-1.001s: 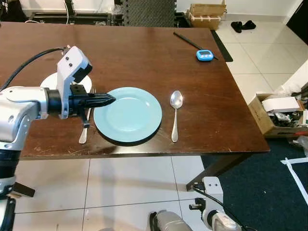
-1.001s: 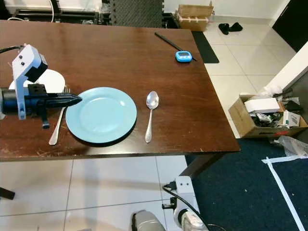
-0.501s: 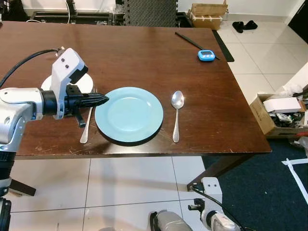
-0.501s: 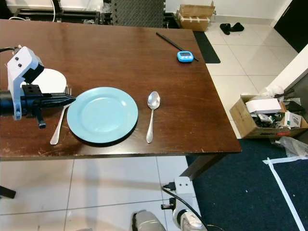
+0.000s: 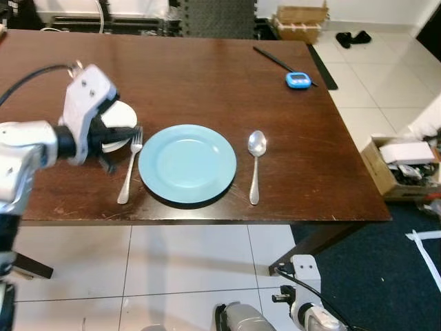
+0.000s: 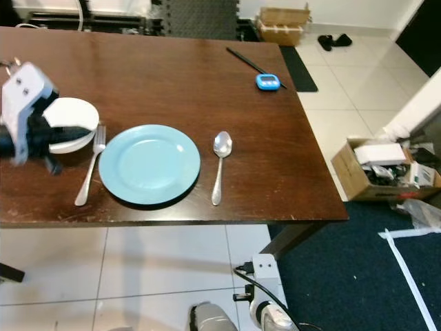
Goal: Setting the table
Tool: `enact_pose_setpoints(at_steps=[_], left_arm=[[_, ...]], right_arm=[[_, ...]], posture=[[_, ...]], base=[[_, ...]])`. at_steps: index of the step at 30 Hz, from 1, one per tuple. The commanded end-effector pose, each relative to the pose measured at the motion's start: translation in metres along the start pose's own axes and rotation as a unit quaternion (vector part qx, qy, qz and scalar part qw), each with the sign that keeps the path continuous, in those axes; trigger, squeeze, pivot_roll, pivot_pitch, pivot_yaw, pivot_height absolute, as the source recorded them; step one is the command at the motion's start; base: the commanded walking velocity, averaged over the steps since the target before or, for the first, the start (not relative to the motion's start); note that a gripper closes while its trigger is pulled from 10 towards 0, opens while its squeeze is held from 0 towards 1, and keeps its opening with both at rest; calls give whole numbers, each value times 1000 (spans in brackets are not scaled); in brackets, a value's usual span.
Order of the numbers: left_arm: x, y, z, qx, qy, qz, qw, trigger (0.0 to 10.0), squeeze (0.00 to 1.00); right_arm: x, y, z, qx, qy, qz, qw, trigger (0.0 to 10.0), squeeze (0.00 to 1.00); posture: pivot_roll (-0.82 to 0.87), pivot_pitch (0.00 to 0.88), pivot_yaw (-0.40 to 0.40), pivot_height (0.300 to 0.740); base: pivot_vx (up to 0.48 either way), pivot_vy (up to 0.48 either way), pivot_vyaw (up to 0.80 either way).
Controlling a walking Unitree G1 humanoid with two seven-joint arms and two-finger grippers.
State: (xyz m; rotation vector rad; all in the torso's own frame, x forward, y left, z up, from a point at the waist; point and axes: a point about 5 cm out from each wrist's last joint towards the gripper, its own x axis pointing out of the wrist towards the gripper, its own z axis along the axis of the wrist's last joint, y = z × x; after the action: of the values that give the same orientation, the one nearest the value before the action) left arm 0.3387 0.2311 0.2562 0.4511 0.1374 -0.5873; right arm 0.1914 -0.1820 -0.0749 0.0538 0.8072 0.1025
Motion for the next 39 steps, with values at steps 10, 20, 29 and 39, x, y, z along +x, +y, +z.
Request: enact_pose_setpoints(at_steps=[10,20,29,39], left_arm=[[21,3,-35,15,75,134,988,10000,0],[28,-21,-33,24,43,19,999,0,0],[34,-25,-56,21,77,27,996,0,0],[41,-31,-72,14,95,32,995,0,0]], right_arm=[[-2,1,-8,7,10,-3,1000,10000,0],[-5,-6,-10,8,10,-10,1000,10000,0],[-5,-6,-12,7,13,-8,1000,10000,0],[-3,-5,-7,7,8,-9,1000,10000,0]], posture=[[52,84,-10,740],[46,93,-12,740],[50,93,-13,740],[46,86,-8,740]], base=[[0,0,0],[0,0,0],[0,0,0],[0,0,0]])
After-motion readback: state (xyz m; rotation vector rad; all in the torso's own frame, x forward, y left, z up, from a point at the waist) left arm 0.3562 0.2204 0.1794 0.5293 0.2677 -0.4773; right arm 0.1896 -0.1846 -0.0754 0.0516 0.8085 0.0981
